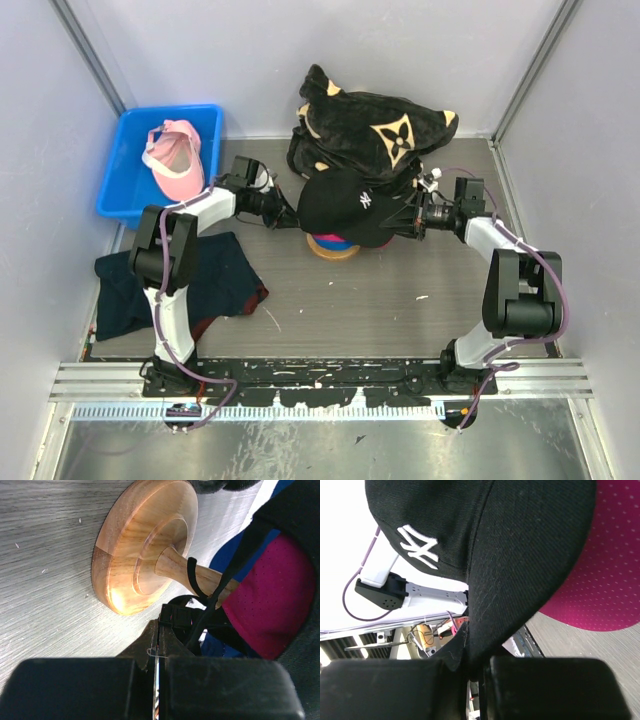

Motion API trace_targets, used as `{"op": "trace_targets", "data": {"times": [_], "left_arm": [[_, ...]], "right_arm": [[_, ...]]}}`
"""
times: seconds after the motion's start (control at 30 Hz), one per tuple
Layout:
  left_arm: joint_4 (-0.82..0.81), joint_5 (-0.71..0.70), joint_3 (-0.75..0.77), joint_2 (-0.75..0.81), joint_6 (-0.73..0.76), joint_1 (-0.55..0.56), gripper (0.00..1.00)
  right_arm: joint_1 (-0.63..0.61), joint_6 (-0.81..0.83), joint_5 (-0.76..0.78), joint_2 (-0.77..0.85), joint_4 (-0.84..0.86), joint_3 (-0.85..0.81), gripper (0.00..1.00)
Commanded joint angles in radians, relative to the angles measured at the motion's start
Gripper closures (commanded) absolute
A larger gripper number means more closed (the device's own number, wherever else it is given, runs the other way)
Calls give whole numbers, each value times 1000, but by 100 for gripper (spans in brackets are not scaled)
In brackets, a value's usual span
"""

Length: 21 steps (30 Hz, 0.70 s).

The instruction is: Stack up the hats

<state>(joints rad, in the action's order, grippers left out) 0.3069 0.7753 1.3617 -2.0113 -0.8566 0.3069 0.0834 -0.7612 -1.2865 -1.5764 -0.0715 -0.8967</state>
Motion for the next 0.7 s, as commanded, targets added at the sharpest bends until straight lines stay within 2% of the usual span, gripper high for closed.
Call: {"op": "trace_targets", "data": {"times": [0.0,0.23,0.57,0.67], "left_arm": [[31,-21,37,-24,23,-5,97],[48,-29,49,-39,37,-7,98],[67,-32,0,10,44,-62,97],[61,-16,-29,62,36,-92,92]], "right_arm": [[34,249,119,-34,-259,-11,99],[49,329,165,-71,-322,-23,99],[50,293,156,-58,-308,-64,99],[49,287,153,-61,-307,-72,99]]}}
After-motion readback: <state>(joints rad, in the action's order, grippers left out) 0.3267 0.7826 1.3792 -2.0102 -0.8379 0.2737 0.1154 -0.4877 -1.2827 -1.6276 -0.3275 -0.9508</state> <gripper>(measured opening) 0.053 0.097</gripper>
